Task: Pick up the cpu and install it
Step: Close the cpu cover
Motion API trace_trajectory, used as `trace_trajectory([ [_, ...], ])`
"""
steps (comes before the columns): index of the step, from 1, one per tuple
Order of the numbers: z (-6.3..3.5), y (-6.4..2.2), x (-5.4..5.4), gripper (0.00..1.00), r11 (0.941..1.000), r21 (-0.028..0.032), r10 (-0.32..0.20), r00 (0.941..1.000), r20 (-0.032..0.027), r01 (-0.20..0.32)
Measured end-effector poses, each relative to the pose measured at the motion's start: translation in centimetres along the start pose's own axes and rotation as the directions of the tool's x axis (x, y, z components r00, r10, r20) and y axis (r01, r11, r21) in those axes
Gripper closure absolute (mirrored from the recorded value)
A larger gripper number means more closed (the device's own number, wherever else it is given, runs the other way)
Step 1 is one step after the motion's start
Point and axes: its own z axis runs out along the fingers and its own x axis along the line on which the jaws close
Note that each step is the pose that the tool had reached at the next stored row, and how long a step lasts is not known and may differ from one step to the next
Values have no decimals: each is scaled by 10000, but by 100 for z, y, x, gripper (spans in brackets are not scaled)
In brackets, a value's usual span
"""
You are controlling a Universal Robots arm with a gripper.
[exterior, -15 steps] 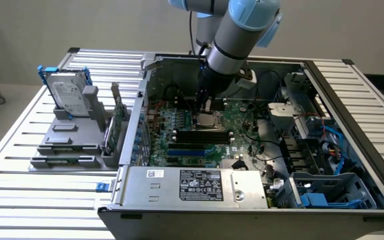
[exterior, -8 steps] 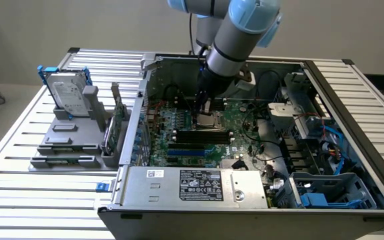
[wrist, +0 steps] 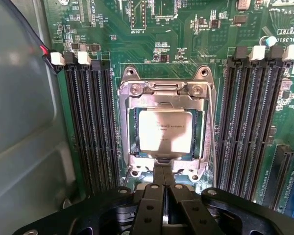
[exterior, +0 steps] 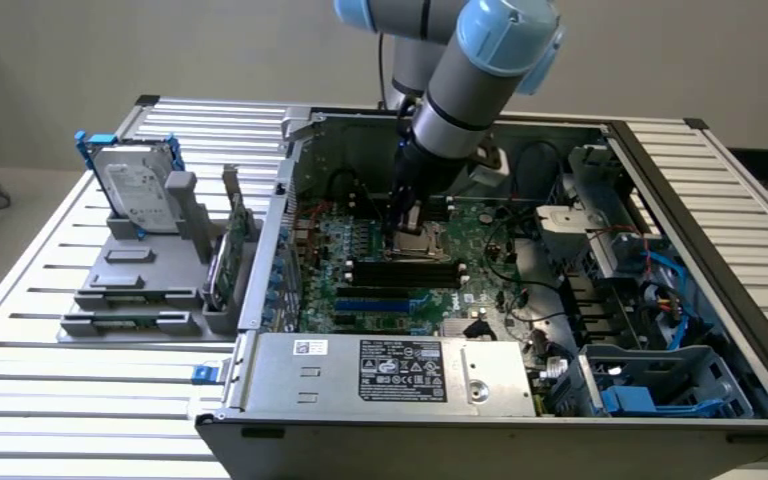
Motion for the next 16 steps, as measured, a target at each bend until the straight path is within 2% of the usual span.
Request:
trace_trajectory([
  [11, 82, 22, -11, 89, 10000, 62, 5, 10000, -11, -5],
  [16, 79, 23, -8, 89, 9999, 122, 5, 10000, -39, -5],
])
